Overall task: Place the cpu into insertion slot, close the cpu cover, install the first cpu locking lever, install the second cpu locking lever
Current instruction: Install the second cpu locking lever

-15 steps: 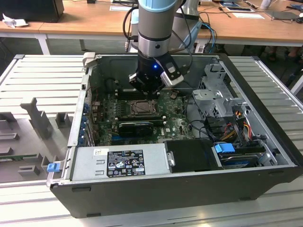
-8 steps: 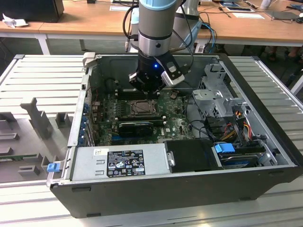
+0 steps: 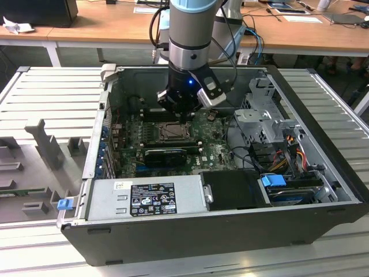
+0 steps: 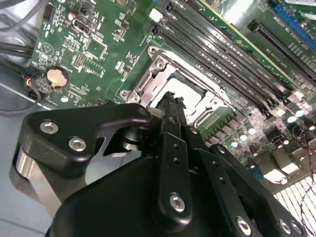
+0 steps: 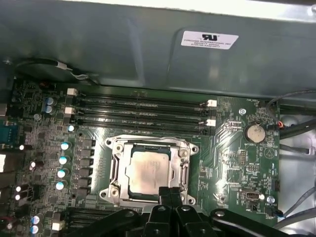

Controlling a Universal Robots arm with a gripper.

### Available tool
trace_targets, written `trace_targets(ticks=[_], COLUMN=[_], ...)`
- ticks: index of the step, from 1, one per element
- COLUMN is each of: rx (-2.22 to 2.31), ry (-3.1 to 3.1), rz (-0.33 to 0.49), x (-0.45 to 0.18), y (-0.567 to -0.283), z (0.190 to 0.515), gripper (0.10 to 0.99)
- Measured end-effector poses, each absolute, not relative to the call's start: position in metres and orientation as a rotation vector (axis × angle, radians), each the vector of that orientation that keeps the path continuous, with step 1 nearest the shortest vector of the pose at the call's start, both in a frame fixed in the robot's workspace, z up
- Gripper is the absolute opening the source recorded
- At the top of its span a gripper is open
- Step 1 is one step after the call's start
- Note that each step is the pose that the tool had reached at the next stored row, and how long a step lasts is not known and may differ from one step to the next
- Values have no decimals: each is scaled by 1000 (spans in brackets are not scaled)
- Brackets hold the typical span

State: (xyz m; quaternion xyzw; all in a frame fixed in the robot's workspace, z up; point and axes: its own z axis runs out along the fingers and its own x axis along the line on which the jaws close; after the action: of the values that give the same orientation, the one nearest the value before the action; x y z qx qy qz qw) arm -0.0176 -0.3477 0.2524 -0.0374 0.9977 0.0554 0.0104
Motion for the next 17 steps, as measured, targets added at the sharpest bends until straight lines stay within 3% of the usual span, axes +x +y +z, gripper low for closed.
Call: trace_targets(ticks=[17], rx=[-112], ry=[3124], rz=[176], x=[-19], y=[-373], z=[241], gripper=[106])
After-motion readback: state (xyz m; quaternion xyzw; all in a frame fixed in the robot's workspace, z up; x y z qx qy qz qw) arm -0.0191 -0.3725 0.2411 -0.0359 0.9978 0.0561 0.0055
